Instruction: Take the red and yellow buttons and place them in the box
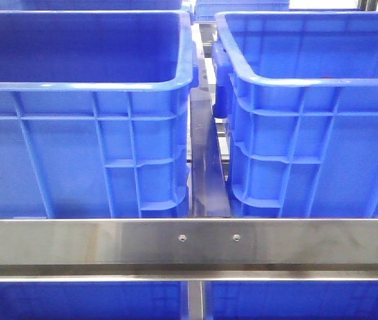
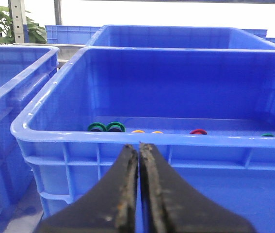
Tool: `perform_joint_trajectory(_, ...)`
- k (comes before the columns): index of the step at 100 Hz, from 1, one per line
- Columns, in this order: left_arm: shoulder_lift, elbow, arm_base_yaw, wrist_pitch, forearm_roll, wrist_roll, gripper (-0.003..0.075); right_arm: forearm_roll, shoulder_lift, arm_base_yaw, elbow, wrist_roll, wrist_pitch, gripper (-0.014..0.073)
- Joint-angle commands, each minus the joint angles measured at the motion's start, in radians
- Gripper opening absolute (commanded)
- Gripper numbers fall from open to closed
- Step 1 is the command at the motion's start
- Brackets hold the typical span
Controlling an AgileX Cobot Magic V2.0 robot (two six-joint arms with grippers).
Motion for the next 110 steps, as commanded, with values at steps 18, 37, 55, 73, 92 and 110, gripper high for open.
perform_joint_trajectory(18,-0.034,0.043,0.002,-0.085,-0.009,0.000,-0.0019,0.102,-0.004,-0.004,-0.026,-0.008,0.033,-0.0068)
perform_joint_trajectory(37,-0.034,0.043,0.002,-0.085,-0.009,0.000,-0.0019,0.102,-0.004,-0.004,-0.026,-0.008,0.028,-0.0068)
perform_joint_trajectory(55,-0.034,0.043,0.002,-0.085,-0.009,0.000,-0.0019,0.094,-0.004,-0.004,-0.026,-0.003,0.040,-0.0068)
perform_joint_trajectory(73,-0.034,0.043,0.002,-0.085,-0.009,0.000,-0.0019,-0.081,-0.004,-0.004,-0.044,0.095,0.125,-0.0068)
perform_joint_trajectory(92,-0.034,0.043,0.002,-0.085,-0.009,0.000,-0.0019,-0.441,-0.004,-0.004,-0.100,0.440,0.119,-0.0068)
perform_joint_trajectory(110,-0.034,0.043,0.002,-0.085,-0.009,0.000,-0.0019,-0.810,-0.010,0.002,-0.118,0.834,0.029,-0.0068)
